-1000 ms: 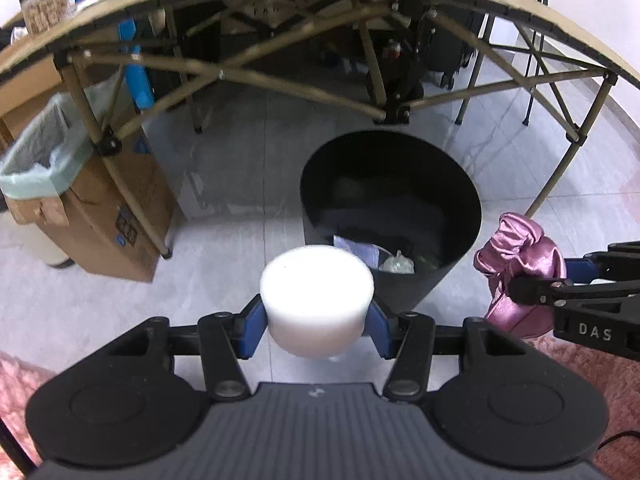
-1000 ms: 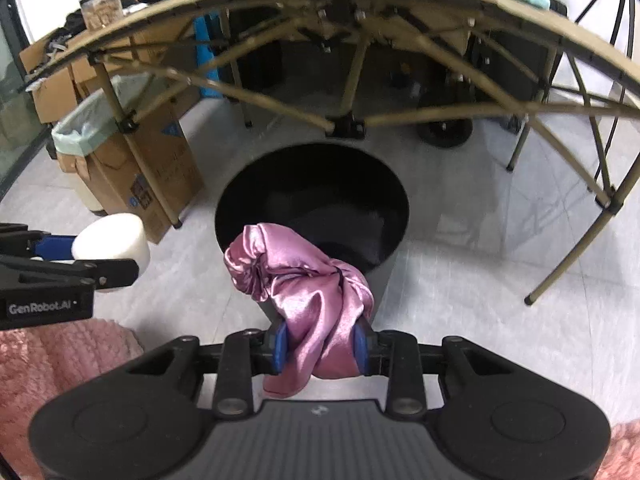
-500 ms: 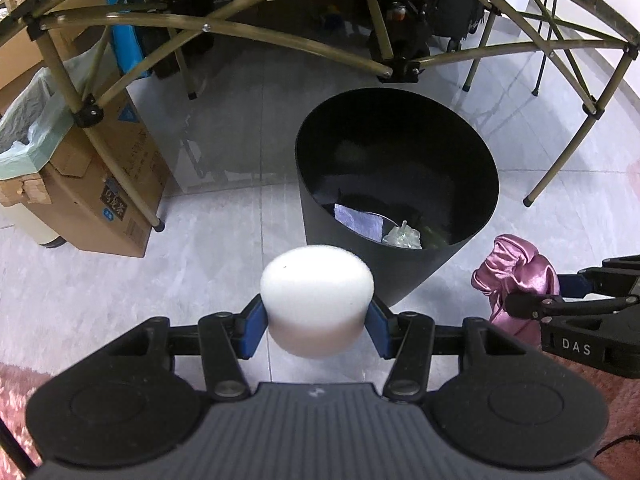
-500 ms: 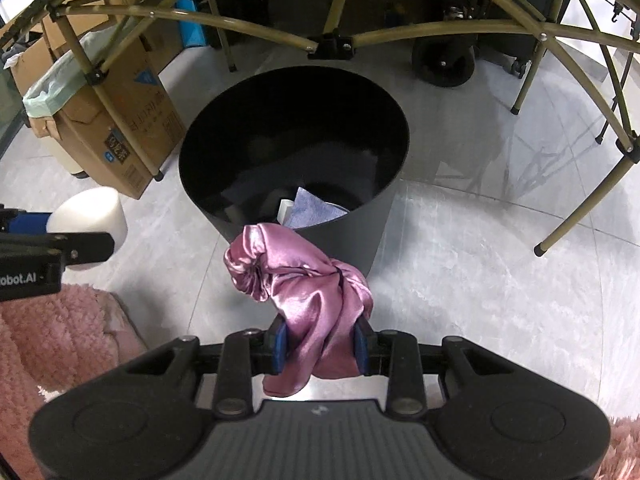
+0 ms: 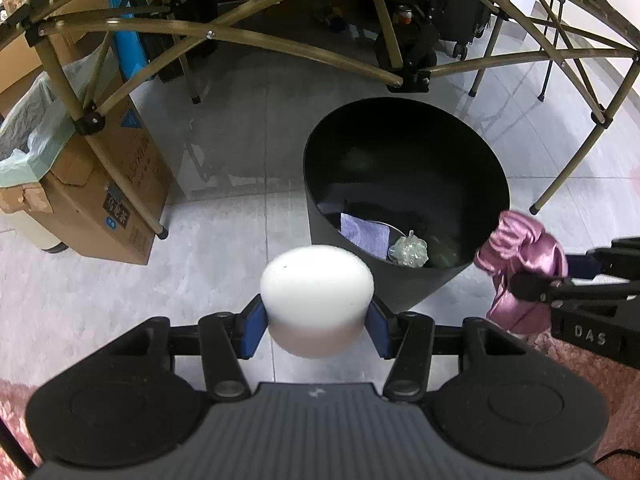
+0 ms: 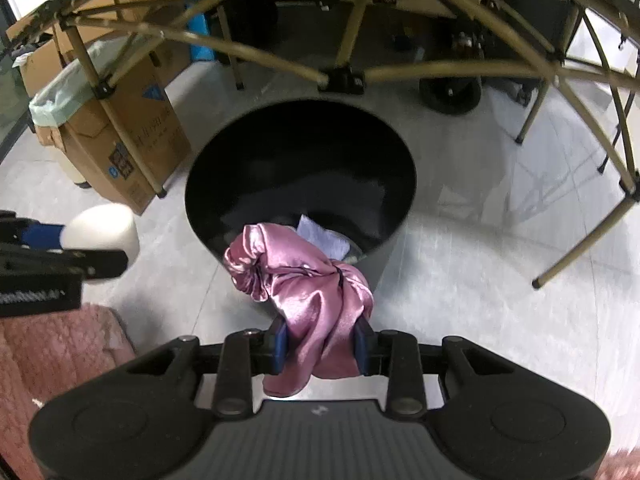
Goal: Collect trash
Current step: 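Lower the right gripper into the bin and open it to drop the scrunchie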
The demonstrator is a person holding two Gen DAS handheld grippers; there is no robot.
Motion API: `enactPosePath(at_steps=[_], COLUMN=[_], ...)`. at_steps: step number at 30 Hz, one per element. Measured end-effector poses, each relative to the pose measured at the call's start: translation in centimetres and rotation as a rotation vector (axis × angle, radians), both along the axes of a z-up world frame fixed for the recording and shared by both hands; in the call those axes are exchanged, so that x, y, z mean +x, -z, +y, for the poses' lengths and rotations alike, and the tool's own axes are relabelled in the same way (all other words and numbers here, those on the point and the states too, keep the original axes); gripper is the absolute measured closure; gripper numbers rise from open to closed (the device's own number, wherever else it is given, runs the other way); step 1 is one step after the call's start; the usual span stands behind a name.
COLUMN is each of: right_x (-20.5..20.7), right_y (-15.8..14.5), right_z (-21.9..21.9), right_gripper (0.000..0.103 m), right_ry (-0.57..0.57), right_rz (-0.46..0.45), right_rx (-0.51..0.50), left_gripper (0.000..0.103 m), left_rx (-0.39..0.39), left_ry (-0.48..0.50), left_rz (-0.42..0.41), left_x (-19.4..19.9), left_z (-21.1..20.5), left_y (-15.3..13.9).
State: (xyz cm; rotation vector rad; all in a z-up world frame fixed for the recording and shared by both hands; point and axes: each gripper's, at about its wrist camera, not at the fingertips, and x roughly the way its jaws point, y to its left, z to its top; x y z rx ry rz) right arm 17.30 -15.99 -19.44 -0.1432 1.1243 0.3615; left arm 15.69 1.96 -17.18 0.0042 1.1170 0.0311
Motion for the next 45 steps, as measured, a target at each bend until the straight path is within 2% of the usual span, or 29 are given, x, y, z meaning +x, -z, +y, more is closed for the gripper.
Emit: enactPosePath(at_steps=[17,22,31,41,45], right_x=[2.7,4.1,6.1,8.0,8.3], right_y=[-3.9,-4.3,-3.8,-1.3,-0.3], right_z=[2.1,2.7,3.8,5.6,6.1], right_gripper=[0.072,0.072,0.072,0.071,0.066], right_ry=[-0.069,-0.075,-0.072,-0.087,-0.094], right_rz=[-0.131,-0.144,-0.13,-0.059,-0.026], right_rx=[0.063,0.072,0.071,0.042,0.018], left_gripper=[0.05,0.05,0.05,0.05,0.05], left_rx=[-0.001,0.007,0.028,0.047,0.046], left_ry=[-0.035,-0.042,-0.063,-0.092,-0.098], left_rz=[-0.019,-0.027,-0.012,-0.009,-0.008], left_x=[1.3,1.7,2.2,2.2,2.3], left_z=[0.9,1.0,1.5,2.3,2.6], left_y=[-0.5,-0.8,-0.5,-0.4,-0.4])
